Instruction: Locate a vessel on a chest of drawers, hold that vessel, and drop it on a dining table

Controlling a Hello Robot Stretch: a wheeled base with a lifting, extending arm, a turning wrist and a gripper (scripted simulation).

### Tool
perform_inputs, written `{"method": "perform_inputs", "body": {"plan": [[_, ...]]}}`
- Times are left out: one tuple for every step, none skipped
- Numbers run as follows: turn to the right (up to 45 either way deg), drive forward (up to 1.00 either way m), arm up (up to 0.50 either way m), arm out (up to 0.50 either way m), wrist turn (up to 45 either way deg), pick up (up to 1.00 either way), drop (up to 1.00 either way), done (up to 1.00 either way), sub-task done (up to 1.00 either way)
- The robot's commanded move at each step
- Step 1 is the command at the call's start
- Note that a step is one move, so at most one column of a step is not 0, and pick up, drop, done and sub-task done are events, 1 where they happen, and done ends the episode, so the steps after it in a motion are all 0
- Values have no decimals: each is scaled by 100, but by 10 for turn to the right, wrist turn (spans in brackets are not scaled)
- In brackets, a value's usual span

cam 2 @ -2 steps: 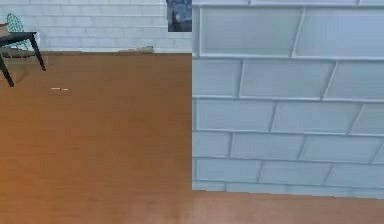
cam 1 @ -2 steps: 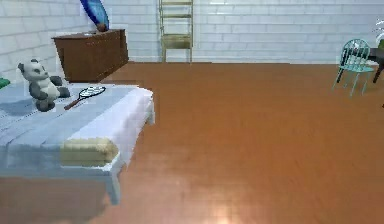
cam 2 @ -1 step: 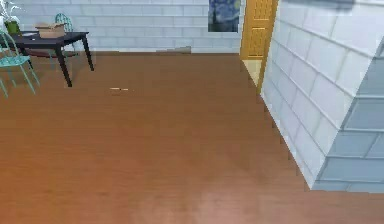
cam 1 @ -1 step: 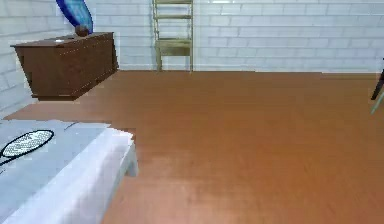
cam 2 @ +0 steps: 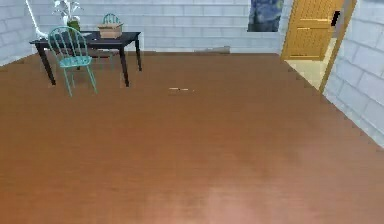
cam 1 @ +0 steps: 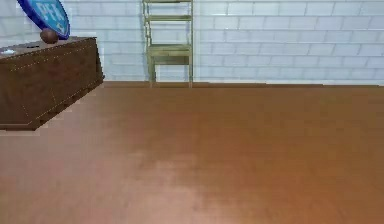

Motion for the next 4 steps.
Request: {"method": "perform_inputs", "body": {"plan": [[0,75,0,0,0,0,0,0,0],[-450,0,0,0,0,0,0,0,0],[-90,0,0,0,0,0,0,0,0],[0,90,0,0,0,0,0,0,0]]}}
